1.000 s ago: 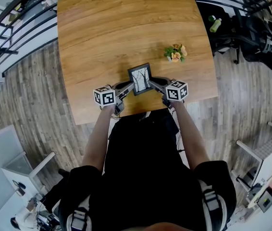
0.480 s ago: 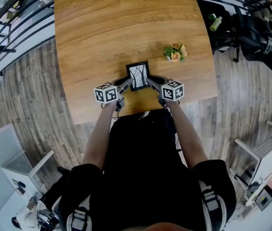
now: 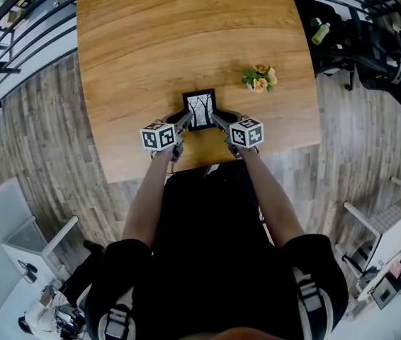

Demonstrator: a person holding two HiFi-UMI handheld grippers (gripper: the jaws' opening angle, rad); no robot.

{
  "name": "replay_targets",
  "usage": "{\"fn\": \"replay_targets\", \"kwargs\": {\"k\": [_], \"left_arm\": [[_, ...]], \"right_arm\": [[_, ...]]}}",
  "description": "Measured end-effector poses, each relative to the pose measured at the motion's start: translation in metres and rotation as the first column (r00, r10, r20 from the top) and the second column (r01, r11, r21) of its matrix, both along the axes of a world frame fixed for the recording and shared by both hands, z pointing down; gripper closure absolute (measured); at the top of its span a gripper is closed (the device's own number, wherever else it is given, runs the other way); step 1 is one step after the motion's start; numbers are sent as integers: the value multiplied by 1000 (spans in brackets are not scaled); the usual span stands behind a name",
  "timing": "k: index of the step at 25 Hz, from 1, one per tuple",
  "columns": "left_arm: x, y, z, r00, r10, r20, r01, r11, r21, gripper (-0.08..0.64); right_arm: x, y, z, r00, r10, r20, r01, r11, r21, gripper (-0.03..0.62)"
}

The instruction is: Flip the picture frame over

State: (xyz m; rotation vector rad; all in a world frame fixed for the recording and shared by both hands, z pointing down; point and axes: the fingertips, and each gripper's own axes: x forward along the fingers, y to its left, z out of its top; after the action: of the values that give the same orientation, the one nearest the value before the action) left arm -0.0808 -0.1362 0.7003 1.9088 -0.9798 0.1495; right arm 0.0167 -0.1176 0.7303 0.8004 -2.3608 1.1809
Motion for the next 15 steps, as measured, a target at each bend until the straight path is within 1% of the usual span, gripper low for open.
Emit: {"fn": "replay_targets", "kwargs": {"k": [5, 8, 15], "left_arm": [[0, -4, 11, 997, 11, 77, -10, 1000, -10, 465], [-2, -5, 15, 994, 5, 106, -4, 1000, -11, 459], [-3, -10, 16, 983, 7, 184, -12, 1000, 27, 446]], "right_arm": [[0, -6, 10, 997, -36, -72, 37, 999, 8, 499], [-2, -8, 12, 996, -38, -85, 40, 999, 11, 499], [-2, -12, 13, 995, -15, -101, 17, 1000, 21, 495]]}}
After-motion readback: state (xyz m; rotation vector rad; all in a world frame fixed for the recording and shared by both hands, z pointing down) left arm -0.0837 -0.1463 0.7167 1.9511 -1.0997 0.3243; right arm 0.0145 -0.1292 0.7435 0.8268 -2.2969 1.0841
